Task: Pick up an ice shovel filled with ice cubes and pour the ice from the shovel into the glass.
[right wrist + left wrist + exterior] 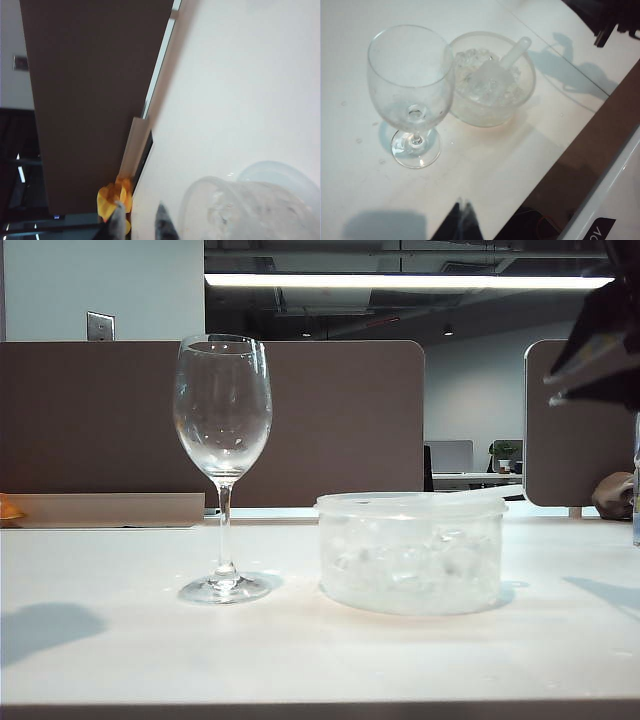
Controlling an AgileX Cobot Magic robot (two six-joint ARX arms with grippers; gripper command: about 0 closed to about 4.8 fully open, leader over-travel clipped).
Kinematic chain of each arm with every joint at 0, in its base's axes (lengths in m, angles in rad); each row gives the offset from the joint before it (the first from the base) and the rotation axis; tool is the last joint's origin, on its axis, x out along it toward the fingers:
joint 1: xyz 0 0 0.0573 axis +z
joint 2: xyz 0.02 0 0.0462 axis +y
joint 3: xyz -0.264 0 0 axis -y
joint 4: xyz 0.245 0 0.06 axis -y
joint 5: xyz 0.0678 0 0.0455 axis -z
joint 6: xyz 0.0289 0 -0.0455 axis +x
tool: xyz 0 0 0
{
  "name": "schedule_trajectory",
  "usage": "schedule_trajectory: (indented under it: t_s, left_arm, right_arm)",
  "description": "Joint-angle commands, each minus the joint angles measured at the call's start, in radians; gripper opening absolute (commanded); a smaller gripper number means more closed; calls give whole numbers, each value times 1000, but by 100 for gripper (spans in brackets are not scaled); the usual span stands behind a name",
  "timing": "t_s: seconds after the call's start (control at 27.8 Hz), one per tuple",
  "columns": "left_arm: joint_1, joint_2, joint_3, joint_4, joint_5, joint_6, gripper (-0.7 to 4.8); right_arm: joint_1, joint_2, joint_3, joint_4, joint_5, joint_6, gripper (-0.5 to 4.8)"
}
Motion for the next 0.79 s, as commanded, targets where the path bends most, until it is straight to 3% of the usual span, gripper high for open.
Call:
schedule_trajectory:
  t_s: [0.04,0.32,0.5,0.79]
  left_arm:
    - [1,-2,3,13,1,4,-2]
    - [1,-2,3,13,1,4,-3]
    - [1,-2,3,13,1,4,-2]
    - [1,-2,3,13,1,4,-2]
  right_arm:
    - [39,-2,-67,94,93,19,84]
    - [100,49,-193,288,198,38,80]
    - [100,153,-200,424,198,39,80]
    - [153,250,-200,489,245,41,81]
